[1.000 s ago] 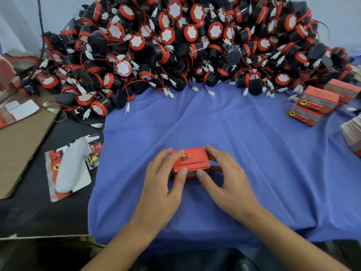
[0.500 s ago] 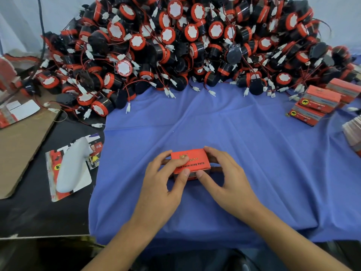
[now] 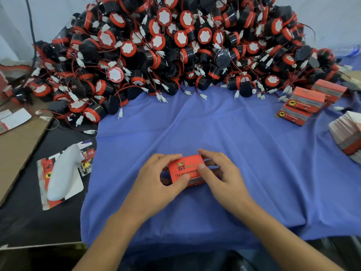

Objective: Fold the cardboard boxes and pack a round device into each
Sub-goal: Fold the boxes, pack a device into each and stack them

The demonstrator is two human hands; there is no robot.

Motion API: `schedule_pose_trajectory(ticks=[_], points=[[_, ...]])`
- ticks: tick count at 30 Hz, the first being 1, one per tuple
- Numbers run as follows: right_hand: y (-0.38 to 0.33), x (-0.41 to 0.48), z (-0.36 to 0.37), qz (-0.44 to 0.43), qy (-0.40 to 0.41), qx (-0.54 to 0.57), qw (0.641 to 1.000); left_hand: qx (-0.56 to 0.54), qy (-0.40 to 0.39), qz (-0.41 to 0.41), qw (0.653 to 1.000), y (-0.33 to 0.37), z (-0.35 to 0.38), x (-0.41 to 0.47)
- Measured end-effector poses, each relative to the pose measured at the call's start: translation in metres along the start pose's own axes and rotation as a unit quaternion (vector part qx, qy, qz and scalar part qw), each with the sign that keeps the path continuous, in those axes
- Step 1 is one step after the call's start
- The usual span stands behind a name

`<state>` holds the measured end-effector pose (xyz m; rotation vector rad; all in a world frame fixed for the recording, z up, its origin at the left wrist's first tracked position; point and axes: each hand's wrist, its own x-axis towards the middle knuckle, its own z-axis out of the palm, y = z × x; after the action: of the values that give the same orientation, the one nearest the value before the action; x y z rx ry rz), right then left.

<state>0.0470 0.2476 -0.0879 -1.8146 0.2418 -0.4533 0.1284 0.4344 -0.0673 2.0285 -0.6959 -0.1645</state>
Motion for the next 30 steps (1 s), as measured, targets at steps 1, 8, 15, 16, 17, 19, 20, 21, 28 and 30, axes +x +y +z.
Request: schedule_pose_trajectory(ticks=[1, 8, 15, 16, 17, 19, 20, 21, 28, 30], points=[[-0.001, -0.001, -0.001, -0.006, -0.019, -0.007, 1.0, 0.002, -0.012, 0.003, 1.0, -0.002, -0.002, 0.001], [-0.003, -0.001, -0.012, -0.044, -0.091, -0.046, 0.994, -0.046, -0.045, -0.022, 0.998, -0.014, -0.008, -0.004], [-0.003, -0.002, -0.011, -0.036, -0.073, -0.012, 0.997, -0.123, -0.022, -0.054, 0.991, -0.012, 0.002, -0.002], [-0.003, -0.001, -0.011, -0.024, -0.065, -0.001, 0.998, -0.125, -0.02, -0.06, 0.99, -0.011, 0.005, -0.001], [-0.004, -0.001, -0.012, -0.009, -0.054, 0.011, 0.998, -0.126, -0.015, -0.065, 0.99, -0.009, 0.009, 0.002], [-0.006, 0.001, -0.012, 0.028, -0.021, 0.041, 0.999, -0.123, 0.005, -0.07, 0.99, 0.0, 0.02, 0.009], [-0.008, 0.002, -0.013, 0.044, 0.003, 0.067, 0.997, -0.124, 0.016, -0.068, 0.99, 0.006, 0.027, 0.014], [-0.01, 0.004, -0.015, 0.058, 0.032, 0.099, 0.993, -0.129, 0.027, -0.062, 0.989, 0.013, 0.036, 0.02], [-0.017, 0.036, -0.065, 0.053, 0.309, 0.152, 0.937, -0.162, 0.047, -0.022, 0.985, 0.066, 0.114, 0.068], [-0.015, 0.045, -0.087, 0.059, 0.367, 0.163, 0.914, -0.167, 0.035, -0.008, 0.985, 0.083, 0.137, 0.08]])
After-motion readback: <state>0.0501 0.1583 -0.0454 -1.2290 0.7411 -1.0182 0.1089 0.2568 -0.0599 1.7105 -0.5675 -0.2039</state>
